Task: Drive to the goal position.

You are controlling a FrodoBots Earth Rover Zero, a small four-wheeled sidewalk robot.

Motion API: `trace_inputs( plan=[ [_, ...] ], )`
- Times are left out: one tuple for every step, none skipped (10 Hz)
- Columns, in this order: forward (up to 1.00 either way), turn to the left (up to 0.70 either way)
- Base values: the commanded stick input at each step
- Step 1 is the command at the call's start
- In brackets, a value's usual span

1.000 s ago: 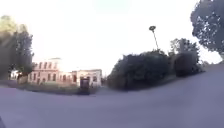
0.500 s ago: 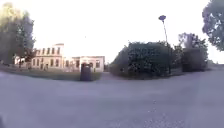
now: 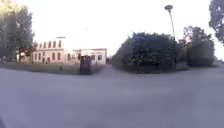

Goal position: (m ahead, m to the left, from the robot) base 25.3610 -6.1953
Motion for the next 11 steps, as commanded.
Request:
trace_inputs(
  plan=[
    [0.70,0.00],
    [0.70,0.00],
    [0.70,0.00],
    [0.70,0.00],
    [0.70,0.00],
    [0.70,0.00],
    [0.65,0.00],
    [0.54,0.00],
    [0.50,0.00],
    [0.50,0.00],
    [0.50,0.00]
  ],
)
